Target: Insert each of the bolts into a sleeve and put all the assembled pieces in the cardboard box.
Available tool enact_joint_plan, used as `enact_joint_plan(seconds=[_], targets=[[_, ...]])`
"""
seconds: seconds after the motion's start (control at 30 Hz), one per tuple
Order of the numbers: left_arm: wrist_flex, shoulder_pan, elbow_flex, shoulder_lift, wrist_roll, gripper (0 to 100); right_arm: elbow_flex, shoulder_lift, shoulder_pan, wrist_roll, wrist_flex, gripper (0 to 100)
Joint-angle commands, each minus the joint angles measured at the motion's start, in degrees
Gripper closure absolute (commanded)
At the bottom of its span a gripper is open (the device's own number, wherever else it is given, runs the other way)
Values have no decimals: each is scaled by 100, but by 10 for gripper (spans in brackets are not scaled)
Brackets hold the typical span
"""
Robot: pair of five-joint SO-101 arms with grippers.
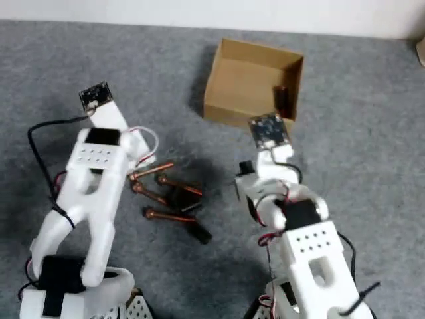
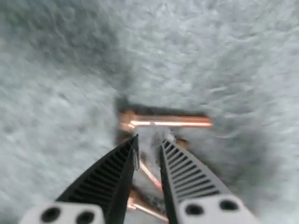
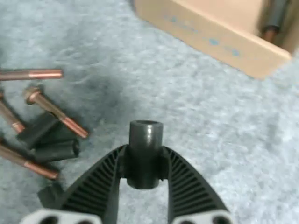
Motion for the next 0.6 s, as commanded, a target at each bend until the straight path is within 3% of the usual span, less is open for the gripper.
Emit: enact_joint_plan(seconds=[0.0,0.17,0.4,0.57], targets=[[105,338,-215,57,1301,916,145,-268,119,97,13,994],[-334,4,251,57,2646,916,462,-268,119,97,-435,994],[-1398,-57,840,57,2725,912,567,-268,119,97,-505,994],[-1697,-57,971,57,2725,912,576,-268,119,97,-505,994]])
